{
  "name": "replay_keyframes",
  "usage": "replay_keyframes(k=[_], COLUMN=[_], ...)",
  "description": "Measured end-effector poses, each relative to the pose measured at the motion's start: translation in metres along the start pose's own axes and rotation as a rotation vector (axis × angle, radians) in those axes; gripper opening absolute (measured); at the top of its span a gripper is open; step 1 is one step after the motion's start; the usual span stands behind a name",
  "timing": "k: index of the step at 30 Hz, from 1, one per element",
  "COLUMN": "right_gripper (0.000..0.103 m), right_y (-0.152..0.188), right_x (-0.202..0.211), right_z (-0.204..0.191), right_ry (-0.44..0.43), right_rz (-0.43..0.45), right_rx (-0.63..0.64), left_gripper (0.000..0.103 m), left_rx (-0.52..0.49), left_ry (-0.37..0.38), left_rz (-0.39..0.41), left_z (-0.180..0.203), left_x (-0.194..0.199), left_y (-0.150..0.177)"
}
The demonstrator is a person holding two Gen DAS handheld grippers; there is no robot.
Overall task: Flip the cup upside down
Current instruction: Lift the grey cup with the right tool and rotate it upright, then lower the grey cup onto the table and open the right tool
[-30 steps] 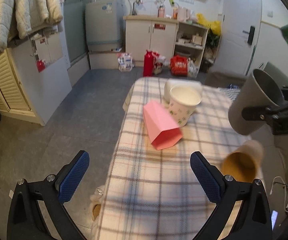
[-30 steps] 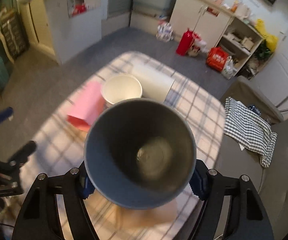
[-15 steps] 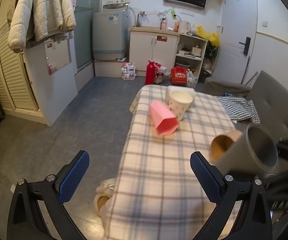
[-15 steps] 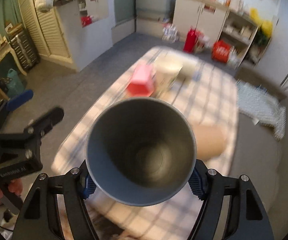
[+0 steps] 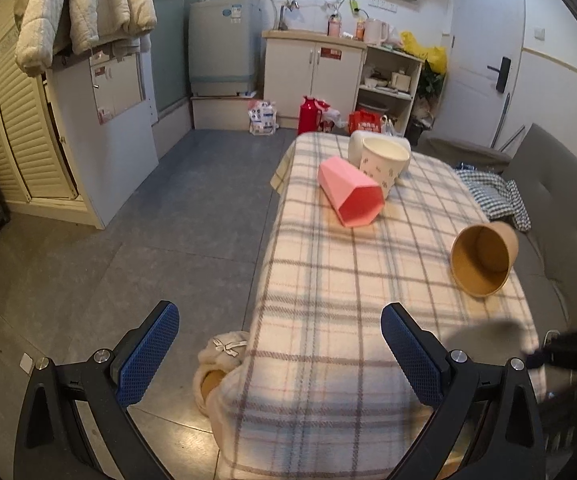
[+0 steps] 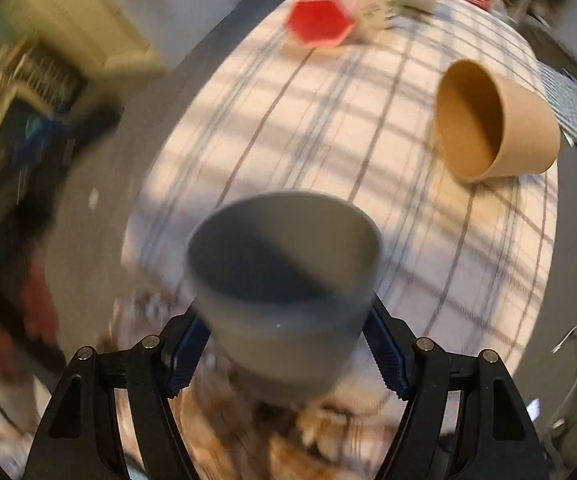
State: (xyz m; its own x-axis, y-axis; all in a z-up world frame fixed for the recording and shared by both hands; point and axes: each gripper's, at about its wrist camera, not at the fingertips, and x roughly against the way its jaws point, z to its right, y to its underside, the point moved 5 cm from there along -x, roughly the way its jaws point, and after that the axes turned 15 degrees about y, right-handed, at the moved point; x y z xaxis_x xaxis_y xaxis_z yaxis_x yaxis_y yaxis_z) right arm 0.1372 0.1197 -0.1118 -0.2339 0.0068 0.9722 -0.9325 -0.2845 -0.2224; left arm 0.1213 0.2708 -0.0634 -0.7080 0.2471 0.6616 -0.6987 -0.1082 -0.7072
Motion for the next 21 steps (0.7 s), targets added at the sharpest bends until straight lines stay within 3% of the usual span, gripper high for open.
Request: replay_keyframes(k=[6,12,18,21], right_gripper=[0.073,0.073,0.082,0.086], right_y=[-0.022,-0.016,0.009,0.028], right_x=[-0.008,0.011,0.050,0.060], right_z=[0.014,0.014,0.054,0.079], right_ry=[-0.046,-0.072,0.065,0.139], right_rz=[0.082,0.200,0.423,0.485], right_rx=[-0.154,-0.161,-0.204,-0.259], left_gripper=[0.103,0.103,0.103,0.103], left_rx=[-0.006,-0.008,-0.037,-0.064], left_ry=[-0.036,-0.046,-0.005,0.001], left_rz=[-0.049,-0.064,-0.064,-0.055], left_z=[-0.007,0.002,0.042,0.071], left_x=[-0.014,-0.013,-0.005,-0.002], left_y=[0.014,0.019,0.026,0.034])
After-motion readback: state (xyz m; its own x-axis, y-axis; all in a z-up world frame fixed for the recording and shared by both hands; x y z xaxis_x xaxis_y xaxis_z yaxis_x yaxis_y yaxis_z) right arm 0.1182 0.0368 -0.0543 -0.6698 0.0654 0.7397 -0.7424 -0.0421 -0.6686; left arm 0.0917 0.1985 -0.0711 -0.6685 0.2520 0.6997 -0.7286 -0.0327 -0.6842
